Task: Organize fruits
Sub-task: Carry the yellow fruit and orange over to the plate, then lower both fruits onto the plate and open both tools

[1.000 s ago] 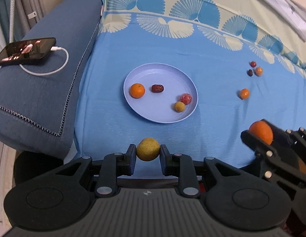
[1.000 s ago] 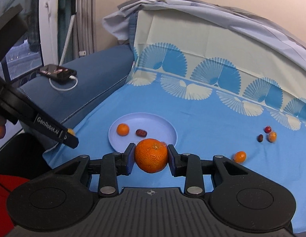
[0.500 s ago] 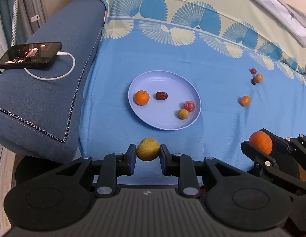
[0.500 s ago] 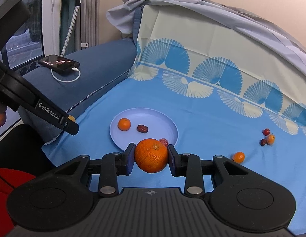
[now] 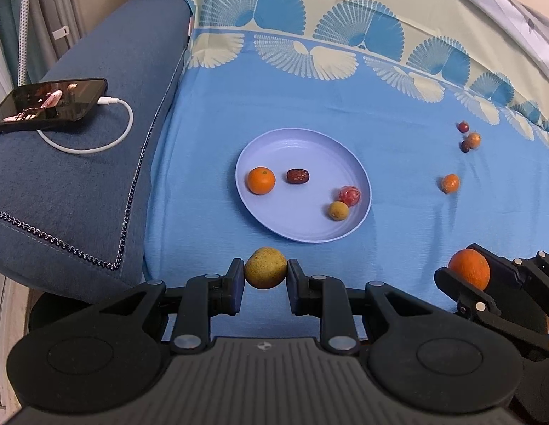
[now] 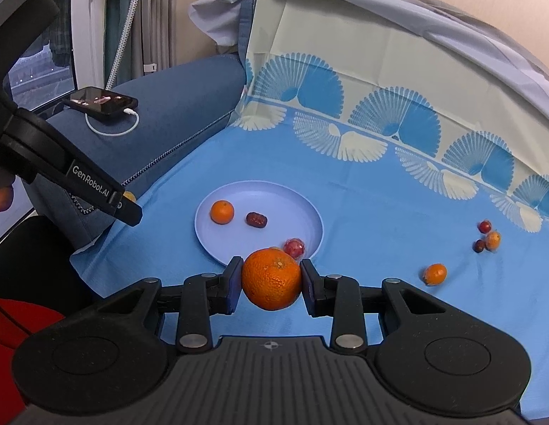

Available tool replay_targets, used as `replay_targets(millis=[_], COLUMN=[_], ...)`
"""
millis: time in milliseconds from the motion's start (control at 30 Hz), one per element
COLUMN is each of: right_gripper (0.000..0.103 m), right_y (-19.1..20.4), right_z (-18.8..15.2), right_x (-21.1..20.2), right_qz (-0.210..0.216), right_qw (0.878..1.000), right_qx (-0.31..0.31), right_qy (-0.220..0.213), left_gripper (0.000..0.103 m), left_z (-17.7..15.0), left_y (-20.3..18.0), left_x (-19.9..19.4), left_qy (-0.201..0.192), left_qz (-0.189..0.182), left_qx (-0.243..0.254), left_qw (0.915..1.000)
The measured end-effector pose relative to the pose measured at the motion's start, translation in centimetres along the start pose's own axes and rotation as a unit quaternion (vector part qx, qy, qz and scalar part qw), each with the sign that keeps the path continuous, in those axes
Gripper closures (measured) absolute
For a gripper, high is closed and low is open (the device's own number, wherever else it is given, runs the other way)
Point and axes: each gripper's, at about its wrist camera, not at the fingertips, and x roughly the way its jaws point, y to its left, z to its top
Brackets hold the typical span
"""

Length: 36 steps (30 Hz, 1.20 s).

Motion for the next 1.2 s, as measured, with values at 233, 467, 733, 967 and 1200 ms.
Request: replay_targets(millis=[233,467,733,967,1200], right_gripper=[0.067,0.067,0.067,0.067,0.067], right_y=[-0.5,-1.0,-2.4,-3.3,-2.9], right_z=[0.7,1.9,2.7,2.6,2.7], right_x=[1.8,4.8,9.7,13.9,17.6], right_qz=[-0.001,0.005,0.011,0.024,0.041], right_qw=[1.0,1.0,1.0,0.999,0.997], right_qx=[0.013,0.023,0.017,0.006,-0.021], right_qy=[0.008,0.016,0.021,0.038,0.054], left_gripper=[0.076,0.075,0.076,0.076,0.075], left_z=[1.4,3.7,6.3,8.1,9.5], left_y=[0.8,0.9,-0.2,-1.0,-1.1], left_x=[1.5,3.7,8.9,13.5,16.9], left_qy=[0.004,0.008,0.037,0.068,0.085], left_qz=[0.01,0.012,0.003,0.001,0.008], left_qx=[-0.002,0.002,0.018,0.03,0.035], left_qw=[0.9999,0.9999,0.9991,0.9972,0.9957])
